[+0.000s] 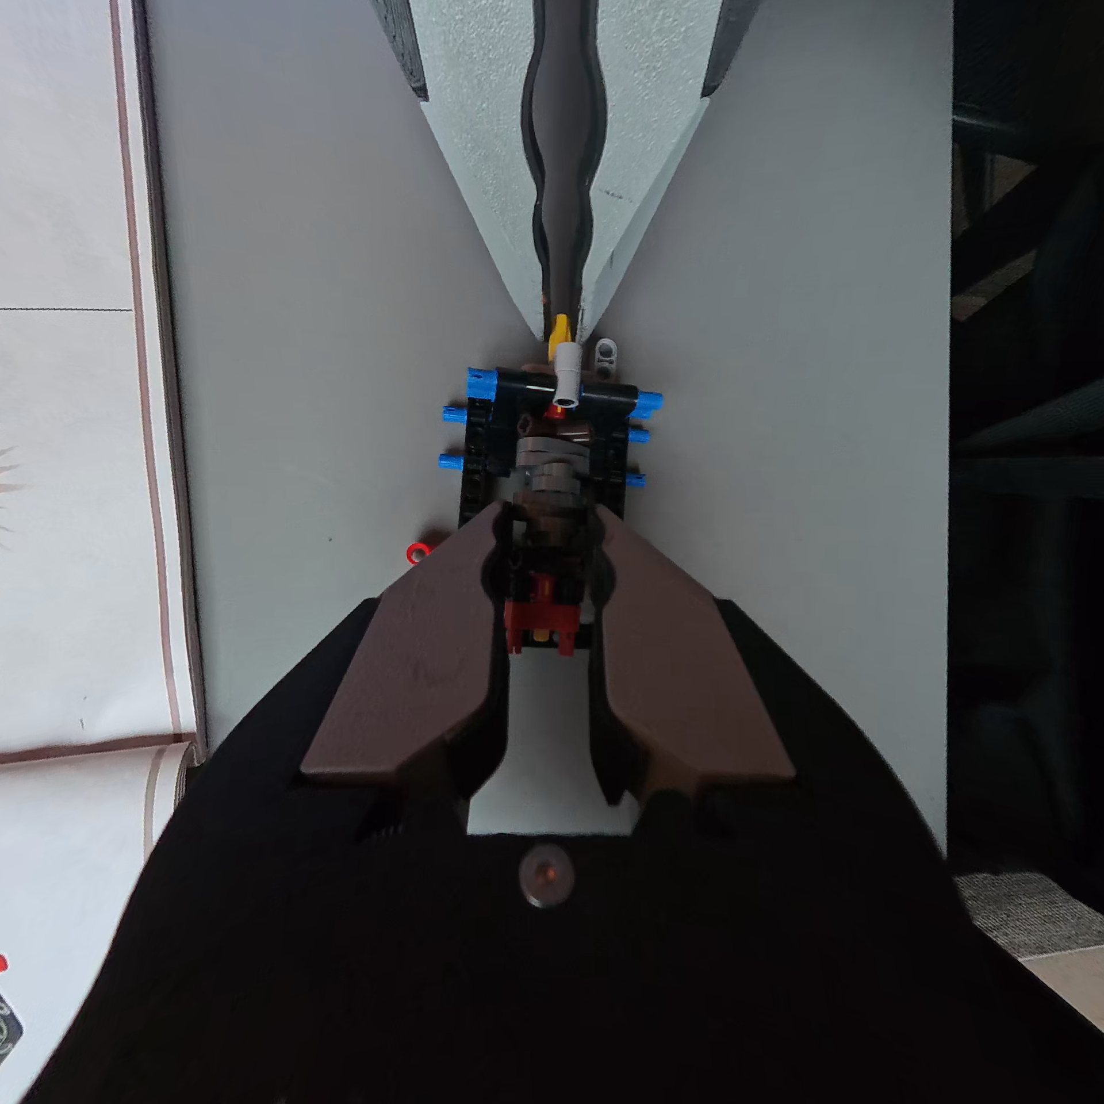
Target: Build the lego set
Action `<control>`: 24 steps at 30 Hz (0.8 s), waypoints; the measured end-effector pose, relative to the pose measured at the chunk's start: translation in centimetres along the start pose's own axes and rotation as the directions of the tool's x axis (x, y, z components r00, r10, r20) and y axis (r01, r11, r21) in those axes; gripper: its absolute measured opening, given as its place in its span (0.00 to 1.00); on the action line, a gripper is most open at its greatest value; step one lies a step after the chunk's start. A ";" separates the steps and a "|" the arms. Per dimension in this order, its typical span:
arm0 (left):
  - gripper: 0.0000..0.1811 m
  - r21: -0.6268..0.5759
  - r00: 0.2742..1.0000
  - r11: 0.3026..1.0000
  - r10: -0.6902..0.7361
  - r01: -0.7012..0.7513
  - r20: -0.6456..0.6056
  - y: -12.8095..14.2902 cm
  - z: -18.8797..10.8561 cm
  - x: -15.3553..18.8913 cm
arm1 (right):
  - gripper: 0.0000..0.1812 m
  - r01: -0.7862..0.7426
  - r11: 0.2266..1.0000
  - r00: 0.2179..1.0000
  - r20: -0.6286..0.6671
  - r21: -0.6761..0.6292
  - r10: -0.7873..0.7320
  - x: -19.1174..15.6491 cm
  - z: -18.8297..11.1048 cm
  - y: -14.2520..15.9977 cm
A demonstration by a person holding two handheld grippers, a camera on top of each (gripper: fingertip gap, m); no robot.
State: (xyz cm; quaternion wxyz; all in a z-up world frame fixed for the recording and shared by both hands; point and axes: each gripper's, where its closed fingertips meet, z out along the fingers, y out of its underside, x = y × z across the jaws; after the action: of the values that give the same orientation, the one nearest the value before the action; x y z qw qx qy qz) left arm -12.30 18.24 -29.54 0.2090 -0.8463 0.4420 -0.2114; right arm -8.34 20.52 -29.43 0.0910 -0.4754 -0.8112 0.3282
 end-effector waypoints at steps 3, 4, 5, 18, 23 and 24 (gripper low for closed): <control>0.12 0.000 0.998 1.000 -0.026 0.026 -0.048 0.0 0.0 0.1 | 0.02 -0.013 1.000 1.000 0.019 0.015 0.013 0.0 -0.2 0.0; 0.12 0.000 0.997 0.999 -0.038 0.038 -0.064 0.0 0.0 0.1 | 0.02 -0.014 1.000 1.000 0.020 0.019 0.014 0.0 -0.2 -0.1; 0.12 -0.002 0.996 0.999 -0.049 0.049 -0.077 0.0 0.0 0.2 | 0.02 -0.013 1.000 1.000 0.020 0.022 0.013 0.0 -0.3 -0.1; 0.12 -0.046 0.962 0.986 -0.166 0.160 -0.216 0.0 0.0 0.6 | 0.02 0.000 1.000 1.000 0.025 0.017 0.000 -0.4 -0.3 -0.1; 0.12 -0.048 0.956 0.983 -0.182 0.176 -0.230 0.0 -0.1 0.6 | 0.02 -0.006 1.000 1.000 0.028 0.018 0.006 -0.3 -0.2 -0.1; 0.12 -0.048 0.956 0.983 -0.181 0.175 -0.230 0.0 -0.1 0.6 | 0.02 -0.006 1.000 1.000 0.027 0.015 0.006 -0.3 -0.2 -0.1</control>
State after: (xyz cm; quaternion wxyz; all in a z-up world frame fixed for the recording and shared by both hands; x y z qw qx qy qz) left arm -12.06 17.73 -29.41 0.1241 -0.8546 0.3883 -0.3216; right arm -8.18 20.33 -29.14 0.0827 -0.4727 -0.8084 0.3409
